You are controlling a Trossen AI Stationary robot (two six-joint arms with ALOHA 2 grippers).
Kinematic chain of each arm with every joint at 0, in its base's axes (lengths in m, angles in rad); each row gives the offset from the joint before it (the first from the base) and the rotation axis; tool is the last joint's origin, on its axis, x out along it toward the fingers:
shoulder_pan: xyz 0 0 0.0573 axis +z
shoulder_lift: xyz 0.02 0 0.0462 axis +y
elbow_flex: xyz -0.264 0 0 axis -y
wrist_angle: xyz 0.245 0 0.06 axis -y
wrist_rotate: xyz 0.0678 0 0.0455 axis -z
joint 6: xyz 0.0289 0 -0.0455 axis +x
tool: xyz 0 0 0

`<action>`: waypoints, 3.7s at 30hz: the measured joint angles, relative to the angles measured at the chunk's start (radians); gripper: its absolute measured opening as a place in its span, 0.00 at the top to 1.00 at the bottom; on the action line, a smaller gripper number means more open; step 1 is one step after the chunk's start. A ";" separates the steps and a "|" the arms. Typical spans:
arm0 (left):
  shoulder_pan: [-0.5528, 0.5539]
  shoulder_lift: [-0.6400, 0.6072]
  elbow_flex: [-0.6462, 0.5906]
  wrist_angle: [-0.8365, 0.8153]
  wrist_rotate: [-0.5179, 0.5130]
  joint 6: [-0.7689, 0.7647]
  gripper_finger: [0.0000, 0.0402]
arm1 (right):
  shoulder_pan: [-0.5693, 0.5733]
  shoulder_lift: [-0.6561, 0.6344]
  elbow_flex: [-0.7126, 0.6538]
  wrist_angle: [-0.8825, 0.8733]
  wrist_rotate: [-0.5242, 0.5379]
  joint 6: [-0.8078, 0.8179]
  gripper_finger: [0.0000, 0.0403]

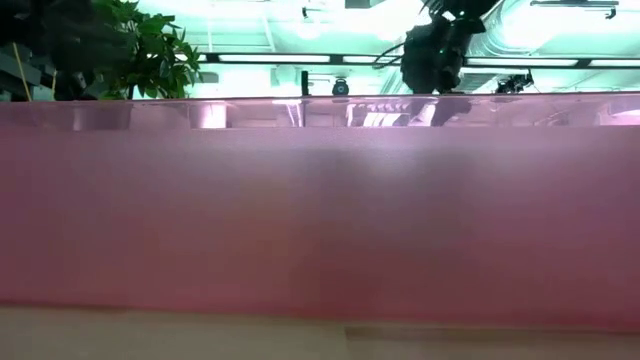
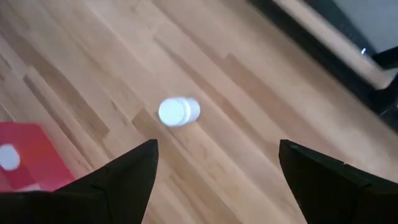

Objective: Pick and place pill bottles into a basket
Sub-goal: Put the white pill bottle into the red bin

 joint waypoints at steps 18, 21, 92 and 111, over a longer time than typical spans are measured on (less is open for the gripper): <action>0.000 0.000 0.000 -0.100 0.024 -0.012 0.64 | 0.215 0.208 0.000 0.073 0.074 0.095 0.20; 0.000 0.000 0.000 -0.100 0.026 -0.012 0.64 | 0.237 0.225 0.000 0.090 0.089 0.108 0.20; 0.000 0.000 0.000 -0.100 0.019 0.033 0.64 | 0.282 0.330 -0.175 0.324 0.080 0.297 0.39; 0.000 0.000 0.001 -0.100 0.019 0.033 0.64 | 0.288 0.328 -0.174 0.286 0.083 0.275 0.60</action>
